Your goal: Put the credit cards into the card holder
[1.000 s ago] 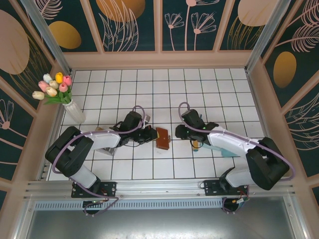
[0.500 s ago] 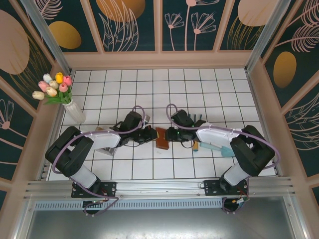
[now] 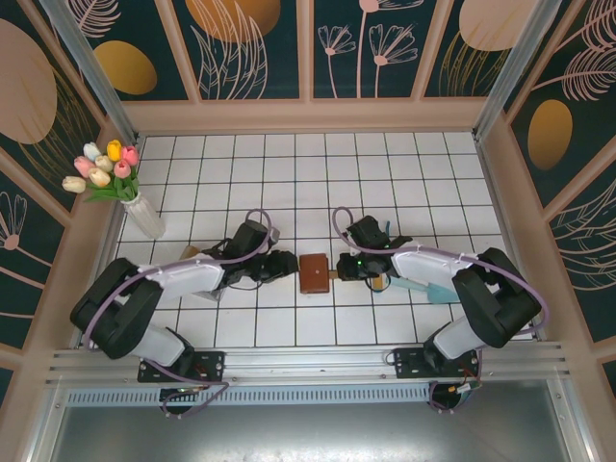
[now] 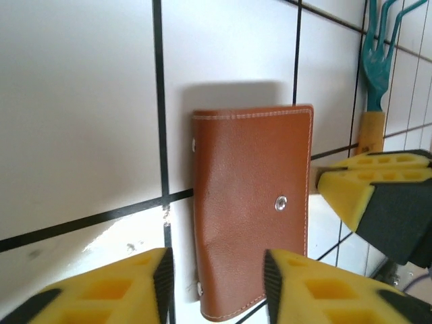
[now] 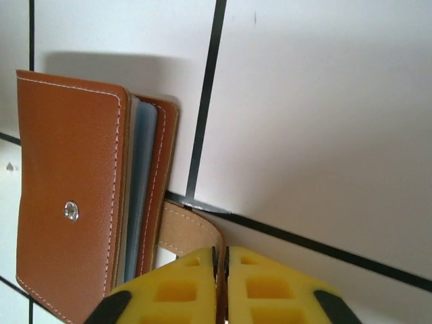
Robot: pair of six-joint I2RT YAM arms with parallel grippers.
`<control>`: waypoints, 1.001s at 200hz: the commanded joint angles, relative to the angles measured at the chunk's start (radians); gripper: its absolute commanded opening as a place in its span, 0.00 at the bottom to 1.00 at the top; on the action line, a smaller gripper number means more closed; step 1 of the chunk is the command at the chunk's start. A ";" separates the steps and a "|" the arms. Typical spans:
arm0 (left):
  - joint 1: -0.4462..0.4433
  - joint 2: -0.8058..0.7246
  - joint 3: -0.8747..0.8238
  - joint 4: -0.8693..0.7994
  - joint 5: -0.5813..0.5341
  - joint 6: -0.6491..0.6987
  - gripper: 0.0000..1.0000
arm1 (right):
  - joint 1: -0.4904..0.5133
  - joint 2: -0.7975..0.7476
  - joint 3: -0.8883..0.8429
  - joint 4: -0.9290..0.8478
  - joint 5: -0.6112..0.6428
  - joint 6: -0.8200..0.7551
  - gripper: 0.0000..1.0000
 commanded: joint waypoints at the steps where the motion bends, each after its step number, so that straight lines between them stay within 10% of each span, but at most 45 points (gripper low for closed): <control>1: 0.004 -0.119 0.029 -0.148 -0.145 0.024 0.48 | -0.007 -0.009 0.032 -0.080 0.035 -0.066 0.21; 20: 0.004 -0.224 0.059 -0.254 -0.271 0.018 0.55 | -0.056 -0.013 0.043 -0.094 0.074 -0.020 0.41; 97: 0.044 -0.598 0.125 -0.862 -0.833 -0.233 0.93 | -0.074 -0.071 0.200 0.064 -0.172 -0.001 0.70; 149: 0.082 -0.902 -0.021 -1.112 -0.928 -0.580 0.99 | 0.048 0.185 0.472 0.053 -0.210 -0.049 0.72; 200: 0.104 -0.887 -0.178 -0.827 -0.792 -0.554 0.99 | 0.096 0.452 0.741 0.034 -0.285 -0.053 0.73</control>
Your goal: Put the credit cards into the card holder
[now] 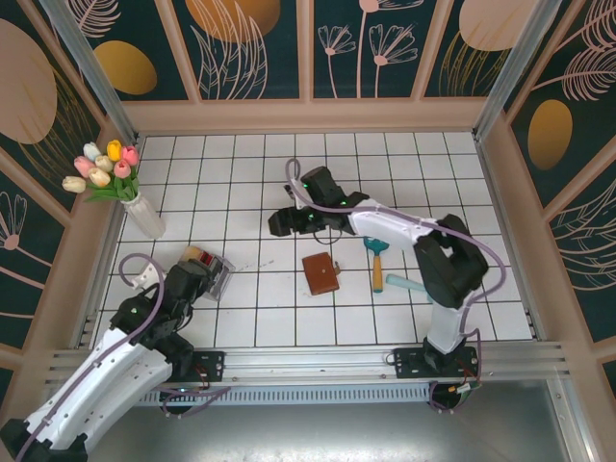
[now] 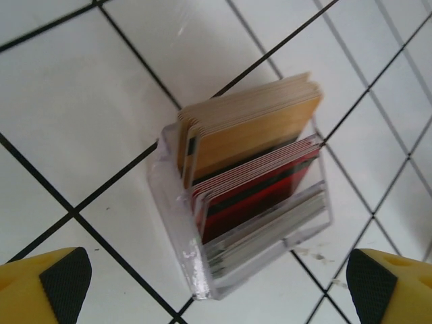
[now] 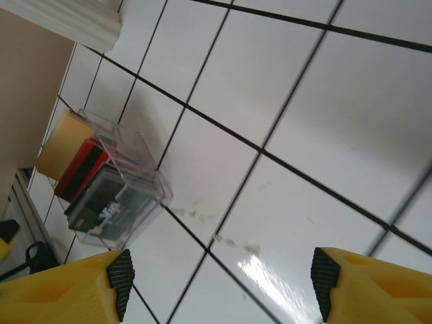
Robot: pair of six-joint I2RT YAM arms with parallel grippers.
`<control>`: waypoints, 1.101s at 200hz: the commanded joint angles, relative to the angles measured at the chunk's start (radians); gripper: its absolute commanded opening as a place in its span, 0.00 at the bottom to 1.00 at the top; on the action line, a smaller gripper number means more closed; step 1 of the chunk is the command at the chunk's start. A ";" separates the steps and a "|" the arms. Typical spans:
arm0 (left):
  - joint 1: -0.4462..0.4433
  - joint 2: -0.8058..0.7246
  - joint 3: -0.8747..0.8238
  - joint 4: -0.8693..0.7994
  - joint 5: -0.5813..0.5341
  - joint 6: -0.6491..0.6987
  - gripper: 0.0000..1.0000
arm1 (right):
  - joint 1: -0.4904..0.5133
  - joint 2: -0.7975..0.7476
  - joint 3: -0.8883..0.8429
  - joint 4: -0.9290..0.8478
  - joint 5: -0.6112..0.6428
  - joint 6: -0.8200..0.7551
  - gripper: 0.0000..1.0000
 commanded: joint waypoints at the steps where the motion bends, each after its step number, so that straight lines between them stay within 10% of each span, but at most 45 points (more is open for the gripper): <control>1: 0.026 0.043 -0.059 0.160 0.063 -0.024 0.98 | 0.007 0.083 0.115 -0.019 -0.057 -0.028 0.73; 148: 0.213 0.302 -0.165 0.777 0.283 0.340 0.99 | -0.026 0.186 0.074 0.059 -0.153 -0.005 0.73; 220: 0.249 0.530 -0.062 0.926 0.378 0.479 0.99 | -0.007 0.410 0.379 -0.045 -0.145 0.035 0.48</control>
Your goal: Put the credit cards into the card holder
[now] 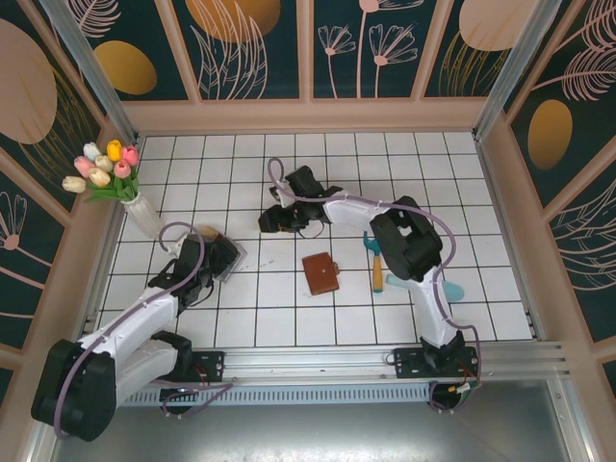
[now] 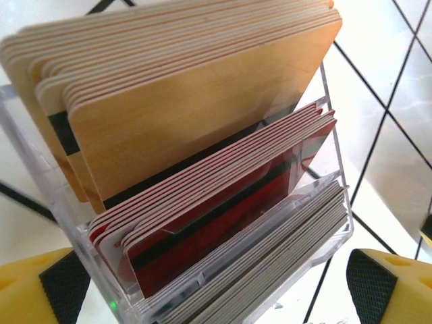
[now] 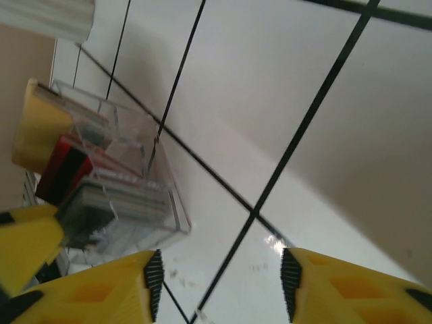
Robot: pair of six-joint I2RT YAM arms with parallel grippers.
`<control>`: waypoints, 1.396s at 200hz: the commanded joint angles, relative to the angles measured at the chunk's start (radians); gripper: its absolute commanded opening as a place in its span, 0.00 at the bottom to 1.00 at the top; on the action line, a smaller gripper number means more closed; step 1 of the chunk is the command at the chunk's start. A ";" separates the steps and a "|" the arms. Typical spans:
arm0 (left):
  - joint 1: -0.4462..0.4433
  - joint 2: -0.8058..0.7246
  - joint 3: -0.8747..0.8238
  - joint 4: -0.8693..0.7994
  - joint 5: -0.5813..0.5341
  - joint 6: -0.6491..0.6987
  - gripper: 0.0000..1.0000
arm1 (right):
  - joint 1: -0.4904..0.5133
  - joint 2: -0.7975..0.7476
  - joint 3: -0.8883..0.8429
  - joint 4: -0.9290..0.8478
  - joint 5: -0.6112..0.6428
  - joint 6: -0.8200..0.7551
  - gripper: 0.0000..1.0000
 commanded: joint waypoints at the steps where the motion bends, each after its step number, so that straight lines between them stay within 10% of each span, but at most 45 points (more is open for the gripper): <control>1: 0.022 0.042 0.054 0.132 0.068 0.078 0.98 | 0.016 0.070 0.132 -0.059 0.012 0.009 0.48; 80: 0.033 0.240 0.144 0.259 0.202 0.111 0.98 | 0.035 0.231 0.358 -0.121 0.008 0.037 0.24; 149: 0.024 0.503 0.259 0.535 0.556 0.084 0.99 | -0.058 -0.009 0.007 0.008 0.051 0.076 0.23; 279: -0.242 1.050 0.873 0.486 0.690 0.074 0.98 | -0.265 -0.529 -0.701 0.181 0.176 0.174 0.24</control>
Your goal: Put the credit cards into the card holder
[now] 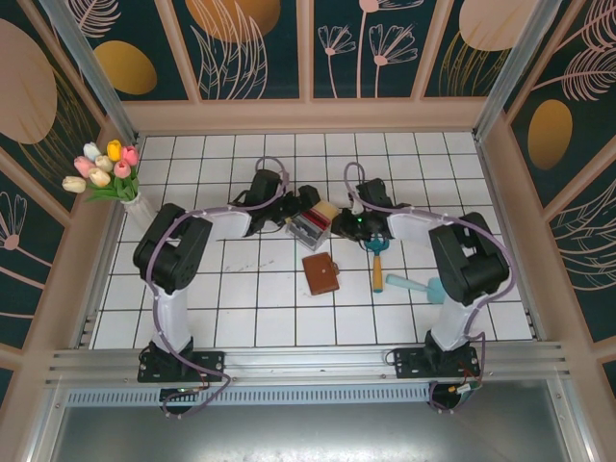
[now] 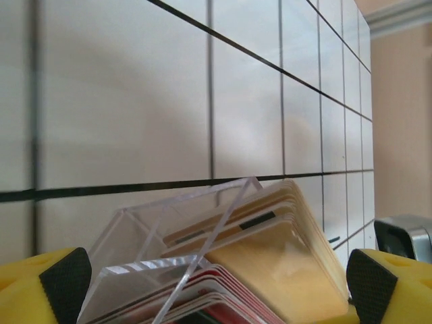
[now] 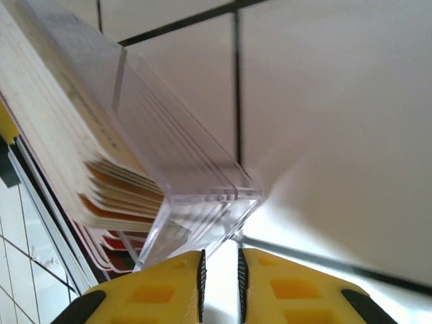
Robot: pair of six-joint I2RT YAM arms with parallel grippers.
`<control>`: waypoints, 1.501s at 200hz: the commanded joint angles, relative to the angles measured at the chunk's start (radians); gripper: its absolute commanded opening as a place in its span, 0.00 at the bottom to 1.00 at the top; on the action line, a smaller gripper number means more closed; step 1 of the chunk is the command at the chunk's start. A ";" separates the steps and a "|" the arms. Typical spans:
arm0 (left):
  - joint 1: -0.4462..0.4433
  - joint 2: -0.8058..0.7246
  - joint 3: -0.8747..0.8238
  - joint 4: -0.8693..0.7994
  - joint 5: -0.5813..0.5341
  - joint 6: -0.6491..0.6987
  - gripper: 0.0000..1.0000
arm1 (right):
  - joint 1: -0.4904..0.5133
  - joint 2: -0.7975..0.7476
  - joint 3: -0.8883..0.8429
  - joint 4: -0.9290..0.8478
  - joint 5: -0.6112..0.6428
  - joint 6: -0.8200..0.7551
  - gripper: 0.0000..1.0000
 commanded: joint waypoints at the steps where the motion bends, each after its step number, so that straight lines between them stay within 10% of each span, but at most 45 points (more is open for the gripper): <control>1: -0.069 0.057 0.097 0.054 0.135 -0.027 0.98 | 0.019 -0.076 -0.066 0.080 -0.030 0.025 0.24; 107: -0.077 -0.127 0.095 -0.251 -0.171 0.085 0.99 | -0.100 -0.327 -0.096 -0.102 0.107 -0.131 0.42; 153: -0.077 -0.259 -0.126 -0.106 -0.120 -0.055 0.99 | -0.143 -0.145 0.077 -0.061 -0.109 -0.167 0.63; 300: -0.091 -0.075 -0.070 0.092 0.031 -0.194 0.98 | -0.144 -0.035 0.077 -0.046 -0.231 -0.111 0.67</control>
